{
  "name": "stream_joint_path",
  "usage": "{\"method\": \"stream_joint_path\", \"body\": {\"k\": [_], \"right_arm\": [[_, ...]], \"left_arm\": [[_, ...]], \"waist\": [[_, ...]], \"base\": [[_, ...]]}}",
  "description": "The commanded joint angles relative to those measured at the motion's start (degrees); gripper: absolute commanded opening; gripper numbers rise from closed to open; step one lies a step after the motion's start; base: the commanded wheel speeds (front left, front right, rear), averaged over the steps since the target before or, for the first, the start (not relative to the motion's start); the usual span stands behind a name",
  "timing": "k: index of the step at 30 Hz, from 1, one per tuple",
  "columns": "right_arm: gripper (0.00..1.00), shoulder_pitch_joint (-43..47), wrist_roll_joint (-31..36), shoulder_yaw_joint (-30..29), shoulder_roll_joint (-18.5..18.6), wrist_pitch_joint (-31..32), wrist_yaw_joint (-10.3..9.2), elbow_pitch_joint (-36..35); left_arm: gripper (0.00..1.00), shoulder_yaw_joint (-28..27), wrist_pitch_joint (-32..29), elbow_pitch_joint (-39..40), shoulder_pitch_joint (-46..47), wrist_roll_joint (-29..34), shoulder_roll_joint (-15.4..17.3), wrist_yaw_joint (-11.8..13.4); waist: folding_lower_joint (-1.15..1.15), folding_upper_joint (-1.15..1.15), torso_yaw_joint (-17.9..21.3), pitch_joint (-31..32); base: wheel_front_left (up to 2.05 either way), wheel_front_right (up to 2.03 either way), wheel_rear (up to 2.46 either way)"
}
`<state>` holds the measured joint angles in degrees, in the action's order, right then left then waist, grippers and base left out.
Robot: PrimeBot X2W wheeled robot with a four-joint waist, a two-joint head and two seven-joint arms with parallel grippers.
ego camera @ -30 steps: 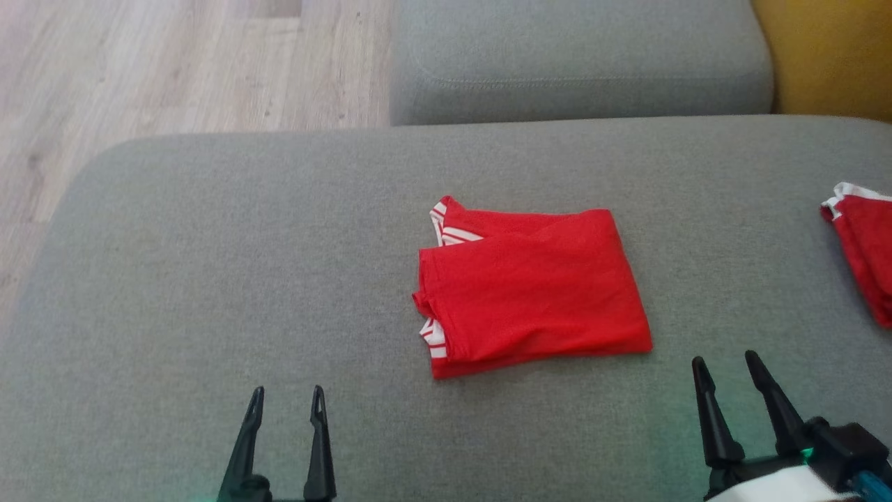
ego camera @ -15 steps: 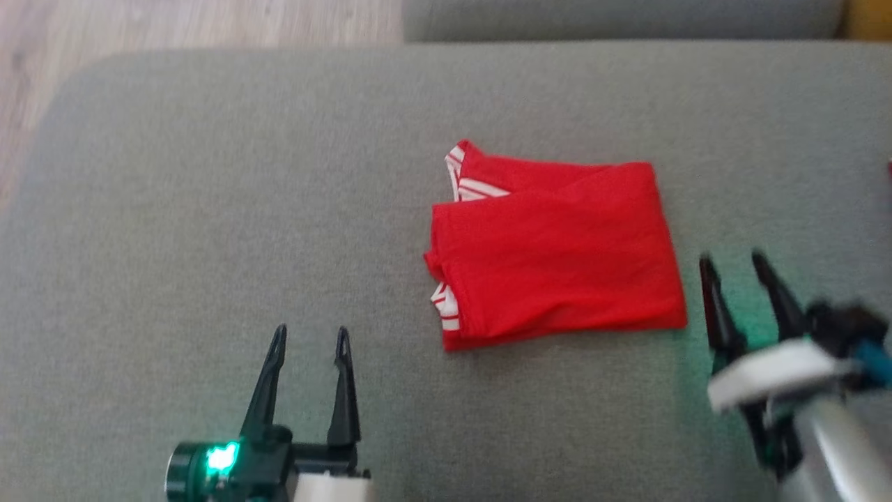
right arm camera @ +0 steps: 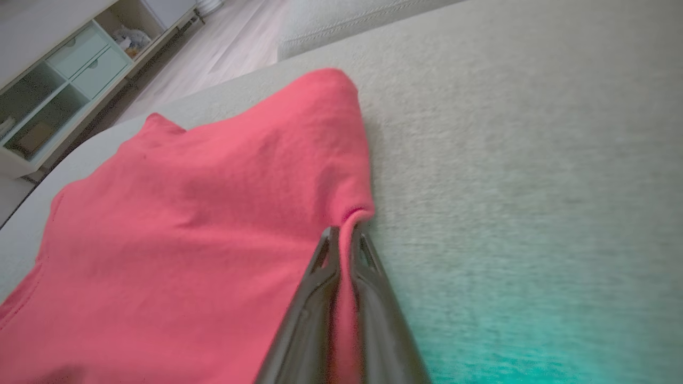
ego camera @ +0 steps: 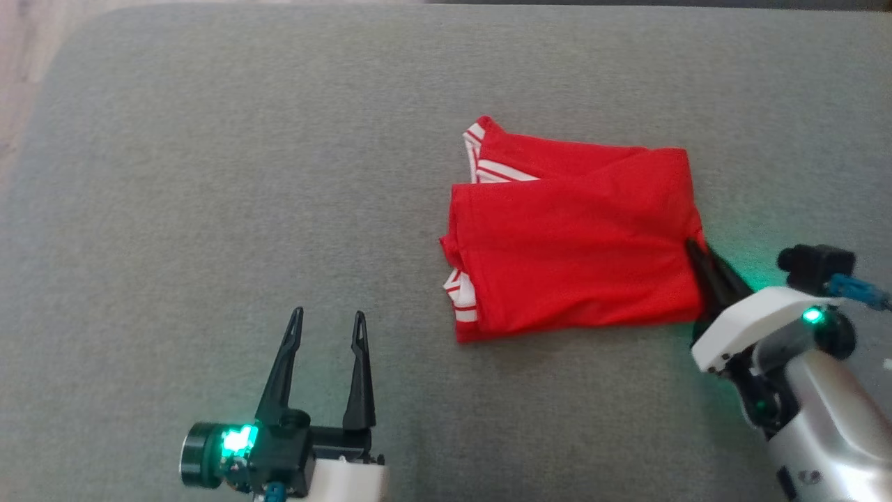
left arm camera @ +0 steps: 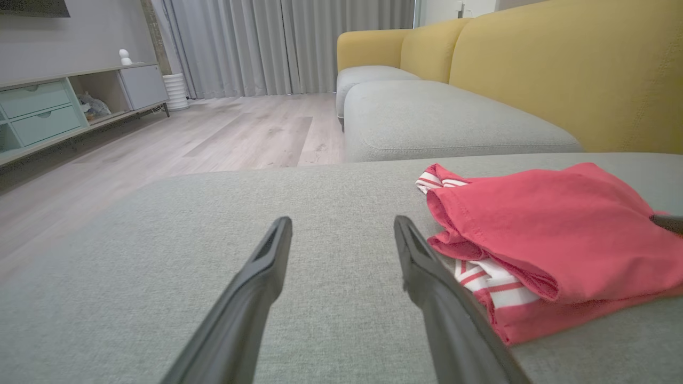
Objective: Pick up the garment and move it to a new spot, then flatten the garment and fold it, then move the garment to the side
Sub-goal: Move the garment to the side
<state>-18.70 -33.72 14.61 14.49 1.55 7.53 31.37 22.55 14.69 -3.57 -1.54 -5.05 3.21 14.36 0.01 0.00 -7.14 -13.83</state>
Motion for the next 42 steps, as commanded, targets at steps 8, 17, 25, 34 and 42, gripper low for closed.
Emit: {"method": "stream_joint_path", "body": {"k": [8, 17, 25, 34, 42], "right_arm": [[0.00, -5.27, 1.00, 1.58, 8.54, -4.02, -0.04, -5.92], [0.00, -8.13, 2.61, -5.52, 18.66, -2.05, -0.04, -11.42], [0.00, -7.79, 4.62, -16.17, 24.22, -0.16, -0.04, -14.13], [1.00, -7.69, 14.83, -24.01, 21.39, -3.05, -0.04, -14.58], [1.00, -1.49, 19.56, -17.14, 8.74, -6.35, -0.04, -17.26]], "left_arm": [[1.00, -2.47, 0.30, 2.80, 3.33, 0.45, -0.33, -0.49], [1.00, -3.92, 0.30, 3.14, 6.39, 1.64, -0.33, -2.73], [1.00, -4.74, 0.30, 2.93, 8.63, 2.74, -0.34, -4.04], [1.00, -5.20, 0.30, 2.29, 9.61, 2.45, -0.34, -4.40], [1.00, -5.47, 0.30, 2.64, 7.83, -0.37, -0.34, -4.62]], "waist": [[-0.01, 0.00, 7.87, -2.74], [-0.01, 0.00, 15.33, -7.36], [-0.01, 0.00, 17.54, -11.25], [-0.01, 0.00, 17.21, -11.43], [-0.01, 0.00, 15.40, -5.26]], "base": [[0.00, 0.00, 0.00], [0.00, 0.00, 0.00], [0.00, 0.00, 0.00], [0.00, 0.00, 0.00], [0.00, 0.00, 0.00]]}}
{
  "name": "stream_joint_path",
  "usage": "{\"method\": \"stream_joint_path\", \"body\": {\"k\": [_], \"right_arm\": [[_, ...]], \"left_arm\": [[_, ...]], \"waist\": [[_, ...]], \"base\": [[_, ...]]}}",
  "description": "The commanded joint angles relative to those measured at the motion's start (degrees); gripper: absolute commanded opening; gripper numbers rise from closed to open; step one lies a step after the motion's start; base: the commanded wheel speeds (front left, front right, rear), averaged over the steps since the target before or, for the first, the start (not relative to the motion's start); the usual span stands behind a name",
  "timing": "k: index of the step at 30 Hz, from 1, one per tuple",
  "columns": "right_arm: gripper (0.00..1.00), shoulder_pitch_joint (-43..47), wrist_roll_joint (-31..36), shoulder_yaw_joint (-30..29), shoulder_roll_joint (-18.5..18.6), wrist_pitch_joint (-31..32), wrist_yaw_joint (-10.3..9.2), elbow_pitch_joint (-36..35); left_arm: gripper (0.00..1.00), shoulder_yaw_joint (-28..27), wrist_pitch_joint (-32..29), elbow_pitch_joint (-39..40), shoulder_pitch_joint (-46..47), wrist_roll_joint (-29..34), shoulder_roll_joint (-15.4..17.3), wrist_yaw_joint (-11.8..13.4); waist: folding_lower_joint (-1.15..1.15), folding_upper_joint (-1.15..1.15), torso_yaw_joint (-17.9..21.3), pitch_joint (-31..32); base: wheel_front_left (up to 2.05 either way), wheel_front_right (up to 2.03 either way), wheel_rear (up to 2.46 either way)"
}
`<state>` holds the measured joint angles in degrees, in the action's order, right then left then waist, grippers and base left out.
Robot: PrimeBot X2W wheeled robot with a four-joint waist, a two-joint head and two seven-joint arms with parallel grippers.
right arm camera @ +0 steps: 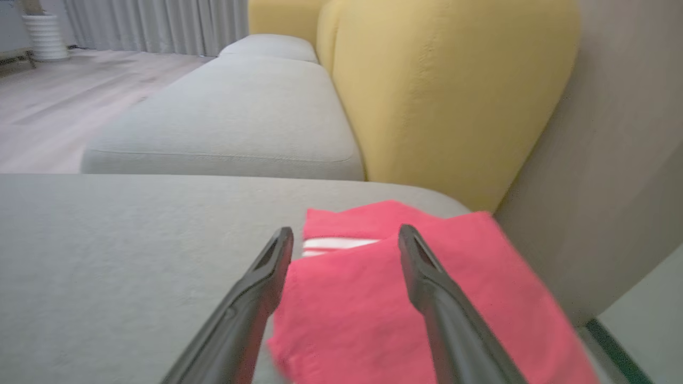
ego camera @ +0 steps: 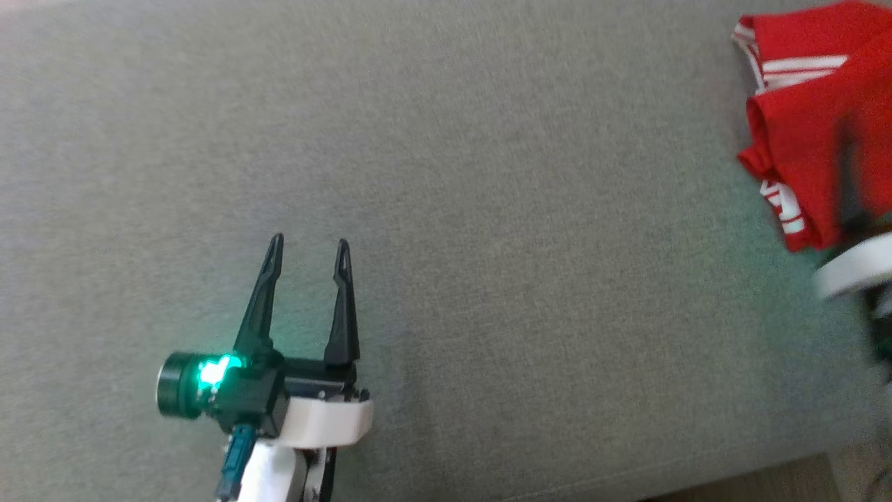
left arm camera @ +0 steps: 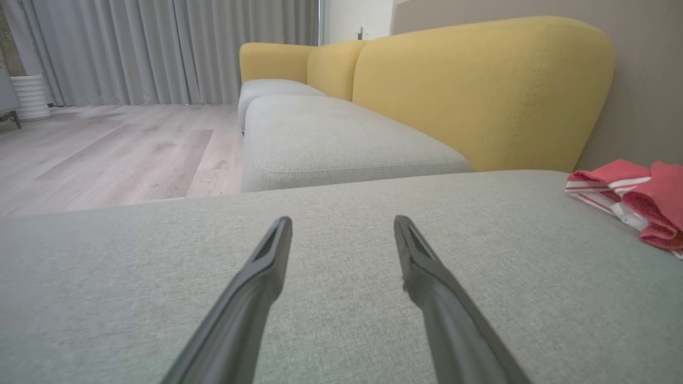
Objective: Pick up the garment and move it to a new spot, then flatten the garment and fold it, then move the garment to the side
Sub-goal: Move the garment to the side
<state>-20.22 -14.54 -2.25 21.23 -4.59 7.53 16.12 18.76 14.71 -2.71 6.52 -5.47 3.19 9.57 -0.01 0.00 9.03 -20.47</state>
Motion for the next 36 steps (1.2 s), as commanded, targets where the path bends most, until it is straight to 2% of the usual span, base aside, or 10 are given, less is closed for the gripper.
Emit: {"method": "stream_joint_path", "body": {"k": [1, 5, 8, 11, 13, 21, 25, 36], "right_arm": [[1.00, 1.02, -0.01, 1.35, 0.57, -0.73, -0.04, -1.95], [1.00, 4.88, -2.29, 8.85, -3.86, -4.18, -0.04, -0.24], [1.00, 7.52, -3.91, 14.43, -6.05, -7.49, -0.04, 2.07], [1.00, 9.74, -4.66, 17.50, -7.69, -9.82, -0.04, 3.60], [1.00, 11.31, -4.06, 17.24, -8.88, -10.30, -0.04, 3.61], [1.00, 23.31, 5.83, 8.21, -15.19, -10.39, -0.04, -8.03], [1.00, 27.87, 8.32, 7.47, -17.01, -10.40, -0.04, -10.52], [1.00, 29.43, 8.39, 7.51, -18.11, -10.41, -0.04, -11.59]], "left_arm": [[1.00, -1.77, 0.29, 1.70, -0.62, -0.43, -0.31, 0.20], [1.00, -2.09, 0.29, 1.15, -2.53, -2.51, -0.31, 0.10], [1.00, -2.20, 0.29, 1.07, -4.22, -4.25, -0.31, 0.07], [1.00, -2.52, 0.29, 1.34, -6.00, -5.41, -0.31, 0.41], [1.00, -2.85, 0.29, 1.68, -7.28, -5.58, -0.31, 0.51], [1.00, -5.17, 0.29, 4.14, -13.17, -4.60, -0.31, -0.02], [1.00, -6.43, 0.29, 5.75, -15.78, -3.70, -0.31, -0.73], [1.00, -7.11, 0.29, 6.12, -17.46, -2.35, -0.31, -1.44]], "waist": [[0.01, 0.00, -1.21, 2.43], [0.01, 0.00, -2.94, 6.67], [0.01, 0.00, -4.51, 9.71], [0.01, 0.00, -6.23, 12.62], [0.01, 0.00, -7.34, 14.44], [0.01, 0.00, -10.06, 20.21], [0.01, 0.00, -10.32, 21.87], [0.01, 0.00, -9.87, 22.70]], "base": [[0.00, 0.00, 0.00], [0.00, 0.00, 0.00], [0.00, 0.00, 0.00], [0.00, 0.00, 0.00], [0.00, 0.00, 0.00], [0.00, 0.00, 0.00], [0.00, 0.00, 0.00], [0.00, 0.00, 0.00]]}}
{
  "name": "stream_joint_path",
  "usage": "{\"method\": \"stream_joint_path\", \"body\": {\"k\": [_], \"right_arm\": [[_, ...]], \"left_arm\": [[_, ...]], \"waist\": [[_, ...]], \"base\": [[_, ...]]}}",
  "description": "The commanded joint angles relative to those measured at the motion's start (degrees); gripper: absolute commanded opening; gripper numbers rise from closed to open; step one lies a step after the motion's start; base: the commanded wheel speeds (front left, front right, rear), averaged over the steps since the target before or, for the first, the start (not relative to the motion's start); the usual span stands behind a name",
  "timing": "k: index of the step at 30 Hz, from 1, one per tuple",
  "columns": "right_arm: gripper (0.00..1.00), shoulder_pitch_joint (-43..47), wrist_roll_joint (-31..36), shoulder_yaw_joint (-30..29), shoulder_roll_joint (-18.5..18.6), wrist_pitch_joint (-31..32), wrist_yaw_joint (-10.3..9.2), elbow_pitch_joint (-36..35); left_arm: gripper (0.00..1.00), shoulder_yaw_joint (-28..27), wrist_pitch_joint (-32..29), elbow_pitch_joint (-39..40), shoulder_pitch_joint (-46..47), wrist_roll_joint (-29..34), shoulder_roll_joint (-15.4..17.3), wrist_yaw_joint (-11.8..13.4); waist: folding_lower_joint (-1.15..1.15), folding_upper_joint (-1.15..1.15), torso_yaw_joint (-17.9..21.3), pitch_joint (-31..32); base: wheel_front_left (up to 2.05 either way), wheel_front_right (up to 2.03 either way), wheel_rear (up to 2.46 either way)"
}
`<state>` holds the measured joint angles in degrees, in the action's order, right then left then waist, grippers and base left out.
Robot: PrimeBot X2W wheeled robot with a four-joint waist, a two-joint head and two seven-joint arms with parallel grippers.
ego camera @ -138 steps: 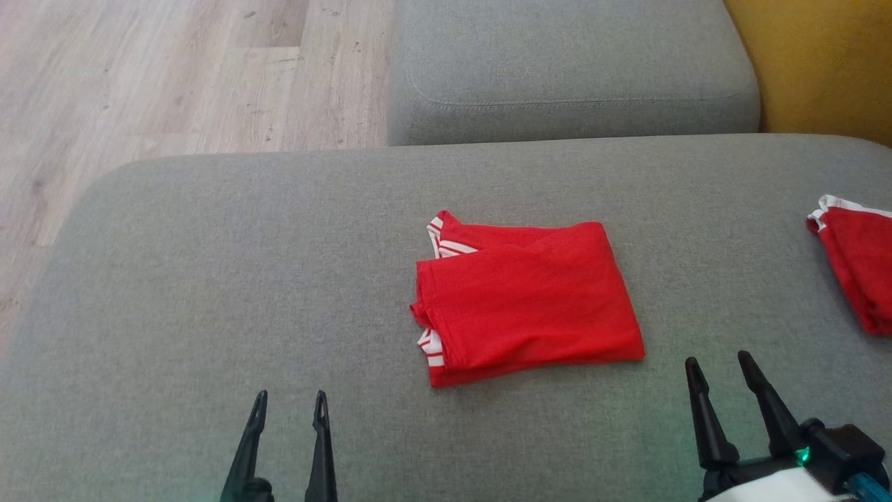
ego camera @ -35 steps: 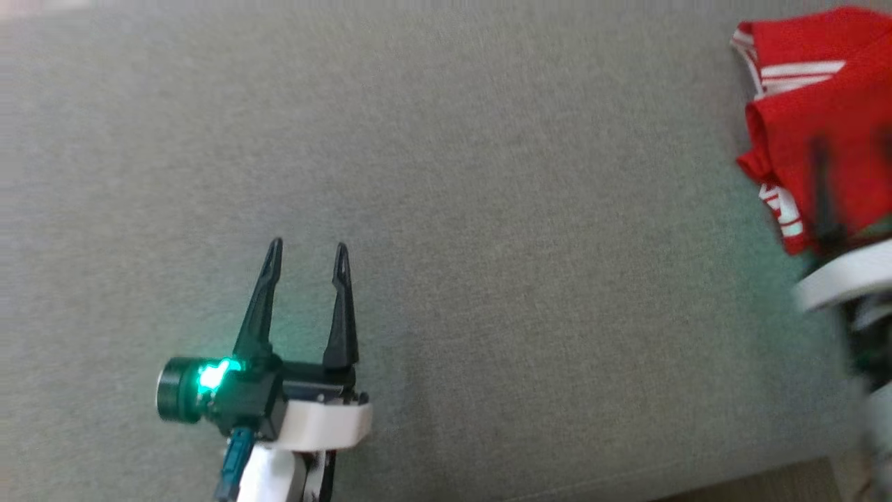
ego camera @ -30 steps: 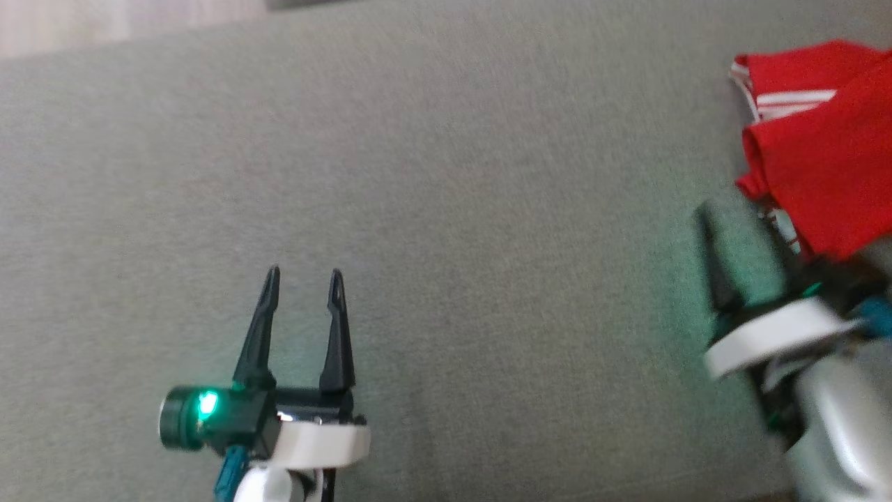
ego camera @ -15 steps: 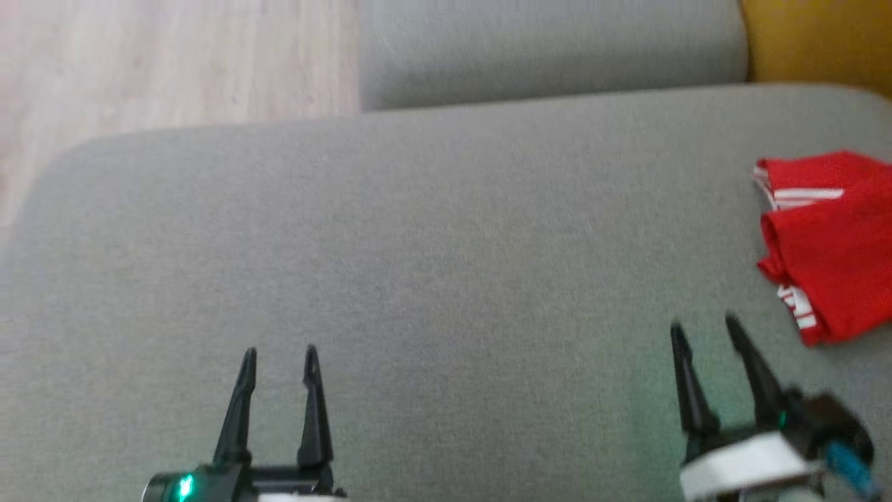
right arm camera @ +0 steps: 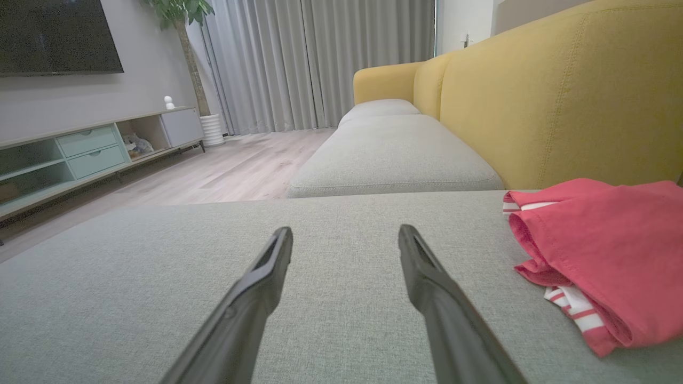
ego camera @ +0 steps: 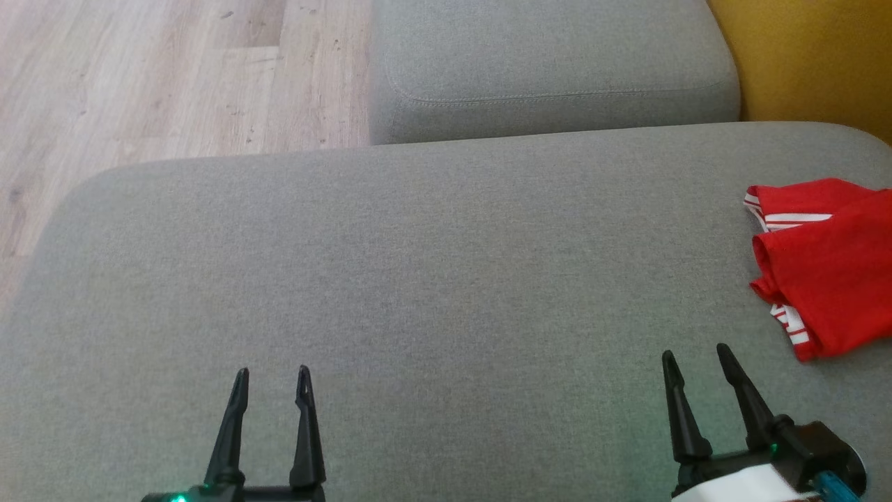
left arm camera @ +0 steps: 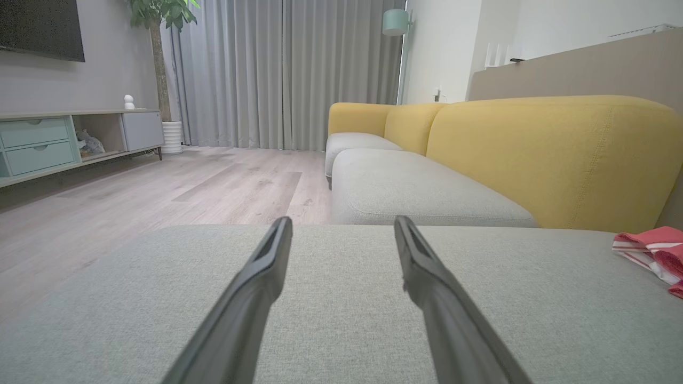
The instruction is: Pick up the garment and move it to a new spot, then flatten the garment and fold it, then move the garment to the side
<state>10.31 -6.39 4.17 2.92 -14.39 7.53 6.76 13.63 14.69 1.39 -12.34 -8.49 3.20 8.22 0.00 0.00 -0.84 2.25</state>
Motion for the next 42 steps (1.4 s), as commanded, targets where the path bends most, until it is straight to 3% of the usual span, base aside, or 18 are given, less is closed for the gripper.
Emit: {"method": "stream_joint_path", "body": {"k": [1, 7, 8, 12, 42], "right_arm": [[1.00, -1.06, 0.20, 1.02, 0.17, -0.61, -0.04, -2.26], [1.00, -1.05, 0.19, 0.54, 0.04, -0.61, -0.04, -2.56], [0.00, 0.01, -0.01, -0.64, -0.22, 0.01, 0.00, -0.56], [0.00, 0.44, -0.02, -0.54, -0.25, 0.12, 0.00, 3.21], [0.00, -3.51, -21.86, -1.42, 0.92, 3.84, -0.01, 4.04]], "left_arm": [[1.00, -1.99, 0.30, 2.00, 1.38, 0.73, -0.32, -0.13], [1.00, -2.11, 0.30, 2.41, 1.48, 0.70, -0.33, -0.11], [0.00, -0.11, -0.01, 0.30, -0.01, 0.43, 0.00, 0.00], [0.00, 0.05, -0.02, -3.36, -0.55, 0.47, -0.01, 0.01], [0.00, -3.16, -3.80, -6.32, 3.96, -21.04, 1.08, -3.74]], "waist": [[0.00, 0.00, 0.01, -0.03], [0.00, 0.00, 0.10, -0.10], [0.00, 0.00, 0.10, -0.10], [0.01, 0.00, 0.15, -0.10], [0.01, 0.00, 0.31, -0.66]], "base": [[0.00, 0.00, 0.00], [0.00, 0.00, 0.00], [0.00, 0.00, 0.00], [0.00, 0.00, 0.00], [0.00, 0.00, 0.00]]}}
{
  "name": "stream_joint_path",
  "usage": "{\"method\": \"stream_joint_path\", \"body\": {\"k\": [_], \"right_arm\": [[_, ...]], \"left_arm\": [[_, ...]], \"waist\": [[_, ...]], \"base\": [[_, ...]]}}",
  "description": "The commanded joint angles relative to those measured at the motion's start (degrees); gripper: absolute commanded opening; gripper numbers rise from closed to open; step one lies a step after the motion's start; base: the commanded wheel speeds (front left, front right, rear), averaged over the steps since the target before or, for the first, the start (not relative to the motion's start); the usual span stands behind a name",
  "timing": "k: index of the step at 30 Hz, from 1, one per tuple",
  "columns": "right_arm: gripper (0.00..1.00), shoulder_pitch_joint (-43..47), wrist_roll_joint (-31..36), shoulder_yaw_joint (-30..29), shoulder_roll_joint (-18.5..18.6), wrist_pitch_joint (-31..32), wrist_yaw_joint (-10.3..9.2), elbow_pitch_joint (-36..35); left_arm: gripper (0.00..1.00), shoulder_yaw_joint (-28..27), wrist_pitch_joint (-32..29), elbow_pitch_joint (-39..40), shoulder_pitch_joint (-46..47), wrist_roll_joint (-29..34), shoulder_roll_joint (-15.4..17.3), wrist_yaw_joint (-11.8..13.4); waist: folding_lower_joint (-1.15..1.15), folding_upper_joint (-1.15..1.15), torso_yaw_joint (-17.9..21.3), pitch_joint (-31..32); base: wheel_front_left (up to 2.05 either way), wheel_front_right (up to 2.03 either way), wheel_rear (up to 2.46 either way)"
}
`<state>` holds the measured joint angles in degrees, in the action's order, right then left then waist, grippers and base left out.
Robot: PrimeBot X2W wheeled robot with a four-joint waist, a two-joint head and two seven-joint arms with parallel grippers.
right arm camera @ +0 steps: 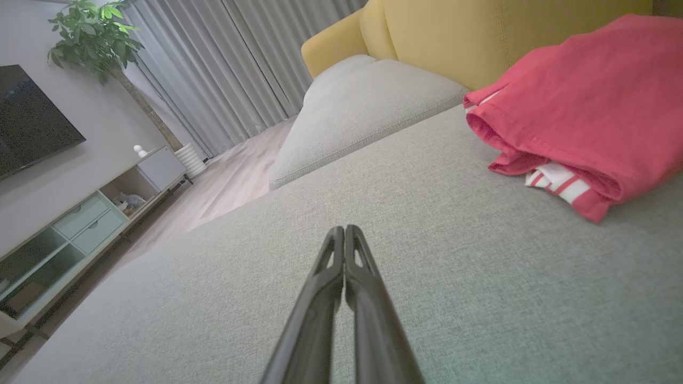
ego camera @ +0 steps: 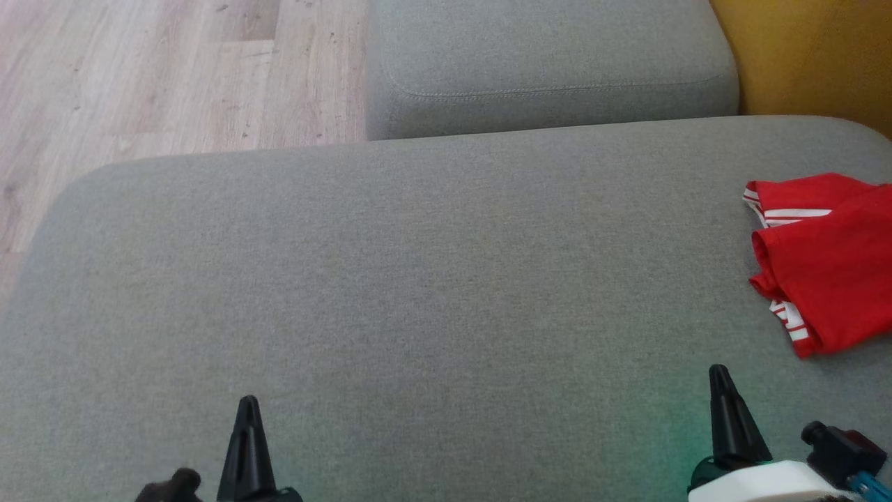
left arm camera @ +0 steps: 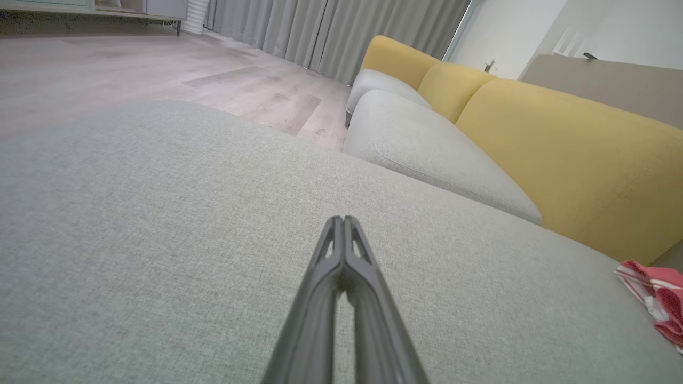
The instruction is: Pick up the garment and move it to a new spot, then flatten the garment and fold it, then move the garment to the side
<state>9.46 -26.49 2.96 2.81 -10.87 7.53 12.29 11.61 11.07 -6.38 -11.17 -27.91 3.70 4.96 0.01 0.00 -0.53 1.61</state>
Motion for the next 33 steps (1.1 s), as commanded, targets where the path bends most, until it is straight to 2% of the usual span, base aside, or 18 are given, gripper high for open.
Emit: {"method": "stream_joint_path", "body": {"k": [1, 33], "right_arm": [[0.00, -2.65, -1.75, -0.22, 1.03, 0.33, -0.01, -1.49], [0.00, -6.91, -24.29, -2.09, 1.60, 5.05, -0.02, -0.49]], "left_arm": [[0.00, -1.14, -0.18, 1.44, 2.79, -1.61, 0.59, -0.48], [0.00, -5.50, -4.92, -1.45, 7.57, -23.81, 1.09, -4.51]], "waist": [[0.00, 0.00, 0.01, -0.02], [-0.01, 0.00, 0.18, -0.62]], "base": [[0.00, 0.00, 0.00], [0.00, 0.00, 0.00]]}}
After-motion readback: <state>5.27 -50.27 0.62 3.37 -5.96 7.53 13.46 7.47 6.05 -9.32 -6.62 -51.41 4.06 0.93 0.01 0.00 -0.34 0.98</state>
